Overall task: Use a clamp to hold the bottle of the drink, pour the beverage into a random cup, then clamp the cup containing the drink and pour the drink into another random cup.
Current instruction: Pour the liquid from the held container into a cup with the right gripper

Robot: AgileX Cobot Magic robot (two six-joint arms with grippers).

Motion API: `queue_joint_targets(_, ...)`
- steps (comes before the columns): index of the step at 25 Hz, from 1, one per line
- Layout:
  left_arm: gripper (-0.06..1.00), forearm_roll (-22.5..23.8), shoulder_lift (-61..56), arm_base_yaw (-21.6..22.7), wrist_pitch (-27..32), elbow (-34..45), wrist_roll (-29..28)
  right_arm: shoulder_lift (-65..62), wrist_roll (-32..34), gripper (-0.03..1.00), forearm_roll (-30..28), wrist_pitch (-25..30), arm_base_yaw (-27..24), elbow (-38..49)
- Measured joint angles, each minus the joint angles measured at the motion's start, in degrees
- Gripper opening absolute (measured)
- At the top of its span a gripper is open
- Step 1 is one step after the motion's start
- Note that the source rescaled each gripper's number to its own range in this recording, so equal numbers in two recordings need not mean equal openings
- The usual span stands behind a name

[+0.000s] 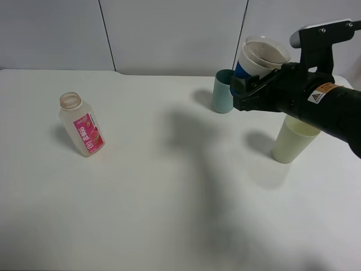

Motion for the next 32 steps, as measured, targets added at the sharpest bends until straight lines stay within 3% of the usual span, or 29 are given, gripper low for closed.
queue_joint_targets(7,1.0,0.0,0.0,0.0,0.0,0.0,0.0,0.0,16.0,0.0,-18.9,6.5,-11.8,0.0)
queue_joint_targets(14,1.0,0.0,0.0,0.0,0.0,0.0,0.0,0.0,24.9,0.0,-33.2,9.6,-19.5,-0.5)
queue_joint_targets(23,1.0,0.0,0.0,0.0,0.0,0.0,0.0,0.0,36.5,0.0,-49.0,15.5,-27.2,-5.4)
queue_joint_targets(32,1.0,0.0,0.0,0.0,0.0,0.0,0.0,0.0,55.2,0.0,-66.3,22.7,-32.1,-9.1)
